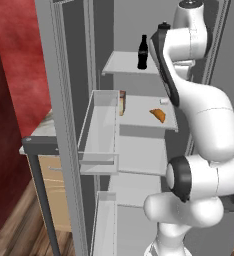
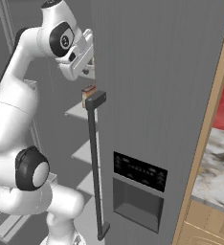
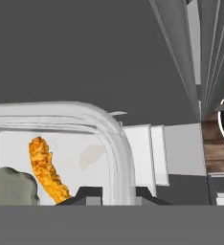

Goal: Place the tupperware on the top shelf of the fridge. Make space for the tupperware among the existing items by rearranging them on the shelves if needed. Close the fridge door when finished.

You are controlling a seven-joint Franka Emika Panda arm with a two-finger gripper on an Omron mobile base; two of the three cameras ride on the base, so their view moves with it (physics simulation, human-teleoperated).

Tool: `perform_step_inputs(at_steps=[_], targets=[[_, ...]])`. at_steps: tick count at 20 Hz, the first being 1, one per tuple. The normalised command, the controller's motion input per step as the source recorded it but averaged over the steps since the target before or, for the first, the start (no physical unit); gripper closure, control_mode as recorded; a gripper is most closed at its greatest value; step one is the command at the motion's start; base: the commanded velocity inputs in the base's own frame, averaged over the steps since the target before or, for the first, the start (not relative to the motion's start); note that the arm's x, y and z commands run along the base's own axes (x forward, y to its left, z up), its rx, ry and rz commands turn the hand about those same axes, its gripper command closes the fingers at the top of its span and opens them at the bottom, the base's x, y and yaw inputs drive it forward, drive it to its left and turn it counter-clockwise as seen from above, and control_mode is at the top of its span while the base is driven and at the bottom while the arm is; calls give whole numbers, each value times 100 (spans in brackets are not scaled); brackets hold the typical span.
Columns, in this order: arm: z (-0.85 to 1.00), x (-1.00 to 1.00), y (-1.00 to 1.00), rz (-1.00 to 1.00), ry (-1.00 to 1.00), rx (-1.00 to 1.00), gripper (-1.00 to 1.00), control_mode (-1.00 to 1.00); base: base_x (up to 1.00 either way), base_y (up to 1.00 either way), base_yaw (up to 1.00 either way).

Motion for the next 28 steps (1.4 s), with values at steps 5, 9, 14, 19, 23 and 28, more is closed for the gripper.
perform_step_inputs(at_steps=[5, 9, 14, 19, 23, 28], targets=[[-2, 44, -19, 0, 0, 0, 100, -100, 0, 0, 0], [-1, 46, -17, 0, 0, 0, 100, -100, 0, 0, 0], [0, 49, -14, 0, 0, 0, 100, -100, 0, 0, 0], [0, 50, -12, 0, 0, 0, -100, -100, 0, 0, 0], [-11, 21, -1, 0, -1, 0, -100, -100, 0, 0, 0], [-34, 0, 0, 0, -13, -5, -100, -100, 0, 0, 0]])
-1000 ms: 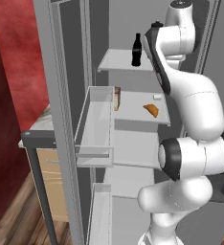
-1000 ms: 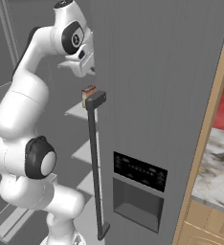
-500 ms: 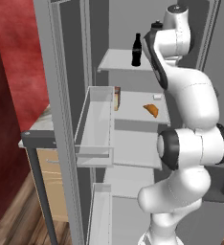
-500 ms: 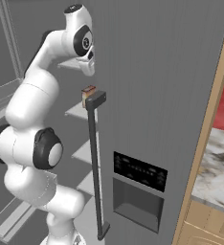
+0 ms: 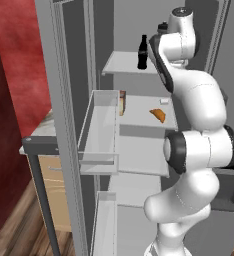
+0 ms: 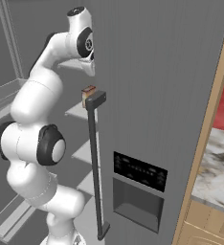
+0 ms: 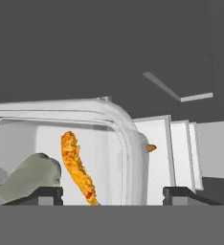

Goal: Place the tupperware on the top shelf of the fridge. Make space for the tupperware among the existing items by rearranging them on the shelves if needed. Close the fridge door when finished.

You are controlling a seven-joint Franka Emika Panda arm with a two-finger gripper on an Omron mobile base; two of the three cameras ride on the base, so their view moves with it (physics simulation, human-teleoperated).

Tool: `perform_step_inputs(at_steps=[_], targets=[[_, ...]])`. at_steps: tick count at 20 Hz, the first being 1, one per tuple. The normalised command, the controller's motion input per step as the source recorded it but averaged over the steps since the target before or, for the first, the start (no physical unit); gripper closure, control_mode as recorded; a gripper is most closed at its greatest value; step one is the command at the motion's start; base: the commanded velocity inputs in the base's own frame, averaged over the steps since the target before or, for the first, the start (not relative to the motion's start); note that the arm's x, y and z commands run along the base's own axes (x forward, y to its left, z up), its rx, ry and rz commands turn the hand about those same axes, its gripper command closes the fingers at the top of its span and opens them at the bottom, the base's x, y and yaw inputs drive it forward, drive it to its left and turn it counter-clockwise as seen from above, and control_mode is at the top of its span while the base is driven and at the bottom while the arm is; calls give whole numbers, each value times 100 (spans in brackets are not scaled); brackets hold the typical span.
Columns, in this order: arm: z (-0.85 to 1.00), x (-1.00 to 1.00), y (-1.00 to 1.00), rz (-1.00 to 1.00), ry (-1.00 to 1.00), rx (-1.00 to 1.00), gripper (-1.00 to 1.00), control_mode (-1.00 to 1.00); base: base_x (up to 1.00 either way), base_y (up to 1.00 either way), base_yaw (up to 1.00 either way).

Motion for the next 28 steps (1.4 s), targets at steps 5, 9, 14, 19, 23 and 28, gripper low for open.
perform_step_inputs(at_steps=[5, 9, 14, 19, 23, 28], targets=[[-66, -39, 26, 0, -38, -18, -100, -100, 0, 0, 0], [-4, -71, 28, 0, -36, -14, -100, -100, 0, 0, 0], [62, -91, 28, 4, -6, -10, -100, -100, 0, 0, 0], [16, -100, 23, 10, 9, -6, -100, -100, 0, 0, 0], [2, -100, 11, 14, 10, 0, -100, -100, 0, 0, 0], [-14, -100, 0, 15, 11, 0, -100, -100, 0, 0, 0]])
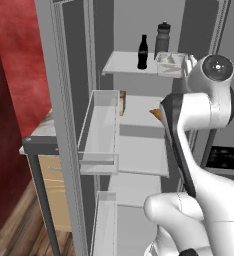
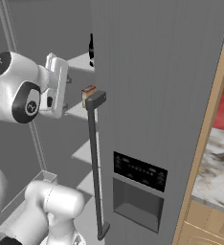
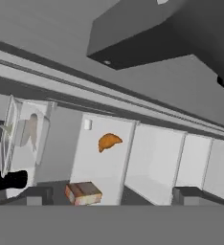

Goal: Place the tupperware on the top shelf of the fridge. Make space for the tupperware among the existing items by rearranging them on the shelves if needed. Close the fridge door when finished.

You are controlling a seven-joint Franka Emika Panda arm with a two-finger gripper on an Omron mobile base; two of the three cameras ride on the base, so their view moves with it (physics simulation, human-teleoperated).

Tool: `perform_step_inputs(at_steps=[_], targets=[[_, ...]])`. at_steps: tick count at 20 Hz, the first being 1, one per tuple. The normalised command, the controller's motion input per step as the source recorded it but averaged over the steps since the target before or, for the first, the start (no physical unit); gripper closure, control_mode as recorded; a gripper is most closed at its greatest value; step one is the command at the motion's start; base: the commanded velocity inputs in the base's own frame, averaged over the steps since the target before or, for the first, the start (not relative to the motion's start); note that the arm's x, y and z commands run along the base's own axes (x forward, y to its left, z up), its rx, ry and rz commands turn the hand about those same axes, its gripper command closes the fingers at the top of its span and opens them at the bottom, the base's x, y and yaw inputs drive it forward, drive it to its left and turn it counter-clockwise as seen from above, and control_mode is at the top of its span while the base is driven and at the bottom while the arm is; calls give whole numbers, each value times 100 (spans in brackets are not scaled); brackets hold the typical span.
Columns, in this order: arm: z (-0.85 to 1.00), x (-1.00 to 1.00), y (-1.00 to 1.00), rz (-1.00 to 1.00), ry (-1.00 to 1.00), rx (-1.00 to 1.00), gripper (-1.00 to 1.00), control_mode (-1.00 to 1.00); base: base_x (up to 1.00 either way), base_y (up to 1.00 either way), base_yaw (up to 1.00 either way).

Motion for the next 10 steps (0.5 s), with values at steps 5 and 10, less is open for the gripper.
perform_step_inputs(at_steps=[5, 10], targets=[[-7, -81, 0, 13, 8, 0, -100, -100, 0, 0, 0], [0, -29, 0, 5, 0, 0, -100, -100, 0, 0, 0]])
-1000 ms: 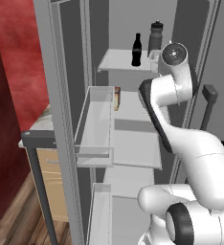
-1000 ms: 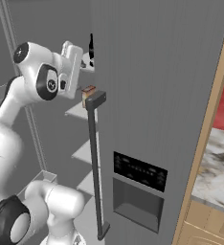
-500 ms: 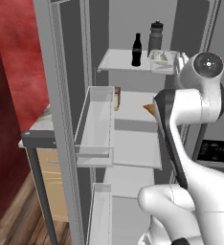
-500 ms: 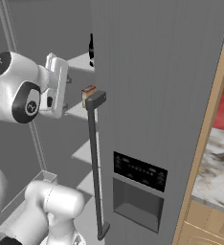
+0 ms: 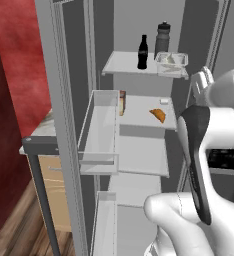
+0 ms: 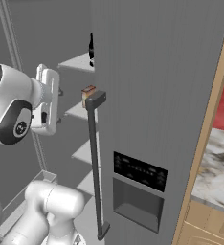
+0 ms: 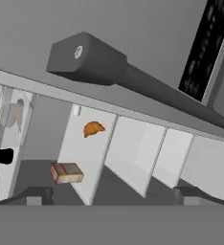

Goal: Place the tupperware on the top shelf of the fridge. Make space for the tupperware among the existing items by rearranging them on the shelves if needed. Close the fridge door when finished.

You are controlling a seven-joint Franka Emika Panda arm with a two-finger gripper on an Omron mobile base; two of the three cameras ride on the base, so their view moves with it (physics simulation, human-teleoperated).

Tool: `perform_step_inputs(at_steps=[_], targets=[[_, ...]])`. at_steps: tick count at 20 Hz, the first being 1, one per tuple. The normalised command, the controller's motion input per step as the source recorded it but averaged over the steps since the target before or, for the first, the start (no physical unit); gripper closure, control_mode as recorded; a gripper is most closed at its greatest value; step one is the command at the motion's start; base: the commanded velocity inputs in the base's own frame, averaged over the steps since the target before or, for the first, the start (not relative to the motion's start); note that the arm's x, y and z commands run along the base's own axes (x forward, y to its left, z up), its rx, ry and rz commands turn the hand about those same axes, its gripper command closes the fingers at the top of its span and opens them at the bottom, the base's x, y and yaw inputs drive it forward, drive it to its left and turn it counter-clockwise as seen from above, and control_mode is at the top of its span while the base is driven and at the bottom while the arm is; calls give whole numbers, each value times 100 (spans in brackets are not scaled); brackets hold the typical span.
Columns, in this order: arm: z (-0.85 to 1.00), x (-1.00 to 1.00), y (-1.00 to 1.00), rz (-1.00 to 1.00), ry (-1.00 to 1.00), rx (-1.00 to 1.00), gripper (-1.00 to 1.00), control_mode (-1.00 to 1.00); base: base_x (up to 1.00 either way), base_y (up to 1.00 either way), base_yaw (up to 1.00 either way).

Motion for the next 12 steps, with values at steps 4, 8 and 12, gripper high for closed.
perform_step_inputs(at_steps=[4, 8, 12], targets=[[0, -11, 0, 3, 0, 0, -100, 100, -9, 0, 1], [0, 0, 0, 0, 0, 0, -100, 100, -73, 2, 11], [0, 0, 0, 0, 0, 0, -100, 100, -95, 21, 3]])
